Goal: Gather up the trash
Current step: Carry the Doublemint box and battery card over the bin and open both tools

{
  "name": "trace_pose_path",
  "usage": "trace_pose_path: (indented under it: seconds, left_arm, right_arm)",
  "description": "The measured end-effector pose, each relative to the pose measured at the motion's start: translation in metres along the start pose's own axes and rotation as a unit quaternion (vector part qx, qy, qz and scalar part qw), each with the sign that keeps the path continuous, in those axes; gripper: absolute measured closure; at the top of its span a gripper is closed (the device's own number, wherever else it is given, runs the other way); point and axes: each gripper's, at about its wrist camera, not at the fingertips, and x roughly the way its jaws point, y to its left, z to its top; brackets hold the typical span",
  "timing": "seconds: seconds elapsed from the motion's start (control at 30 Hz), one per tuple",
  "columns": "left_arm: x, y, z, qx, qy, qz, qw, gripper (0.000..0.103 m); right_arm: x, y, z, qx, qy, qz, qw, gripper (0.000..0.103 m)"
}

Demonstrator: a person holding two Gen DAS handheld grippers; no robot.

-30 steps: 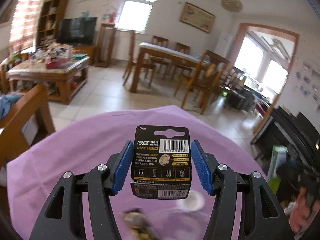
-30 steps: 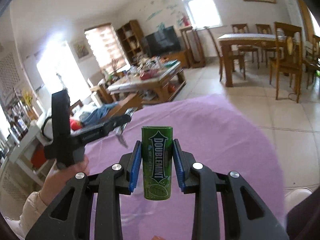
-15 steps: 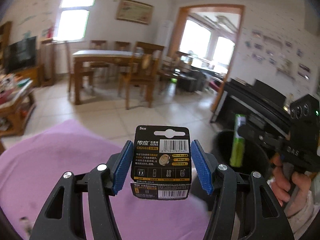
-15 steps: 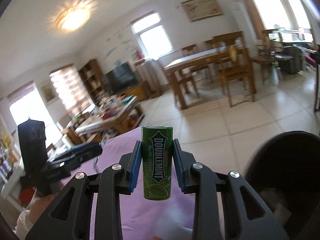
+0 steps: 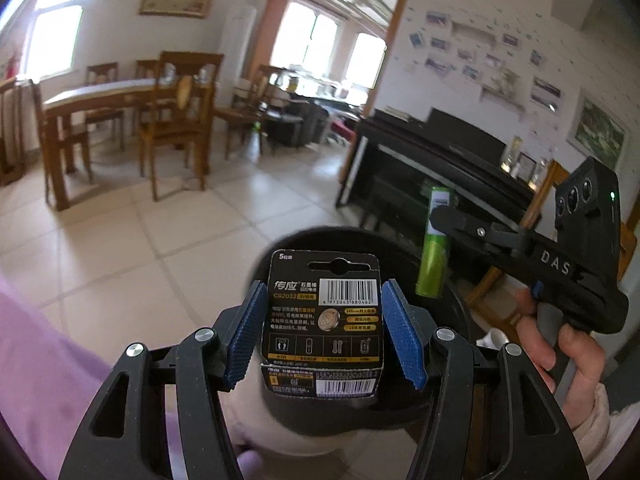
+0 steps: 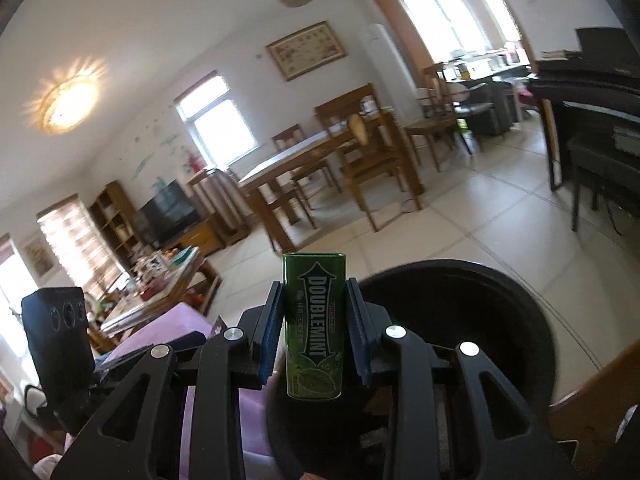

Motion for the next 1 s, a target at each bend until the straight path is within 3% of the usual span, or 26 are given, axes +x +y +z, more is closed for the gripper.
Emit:
trace_pose_path:
  seconds: [0.3, 0.83, 0.9, 0.93, 1.0]
  left_arm:
    - [0.075, -0.04, -0.013, 0.026, 0.043, -0.013, 0.9986, 0.044]
    - [0.074, -0.055, -0.01, 0.068, 0.057, -0.015, 0.9959, 0.043]
    - [0.07, -0.051, -0.01, 0.074, 0.059, -0.01, 0.9955, 0.041]
    - [0.069, -0.053, -0.01, 0.077, 0.059, -0.006, 0.9953, 0.031]
    - [0.062, -0.053, -0.01, 0.083, 0.05, 0.007, 0.9953, 0.015]
  right_arm:
    - [-0.001, -0.048, -0.018, 0.036, 0.011, -0.018, 0.999, 0.072]
    - [-0.001, -0.075, -0.02, 0.058, 0.019, -0.032, 0.998, 0.07]
    - [0.0, -0.077, -0.019, 0.063, 0.025, -0.029, 0.997, 0.063]
    - [0.0, -0.076, -0.019, 0.066, 0.029, -0.024, 0.997, 0.055]
    - [-0.003, -0.074, -0.021, 0.074, 0.027, -0.019, 0.997, 0.013]
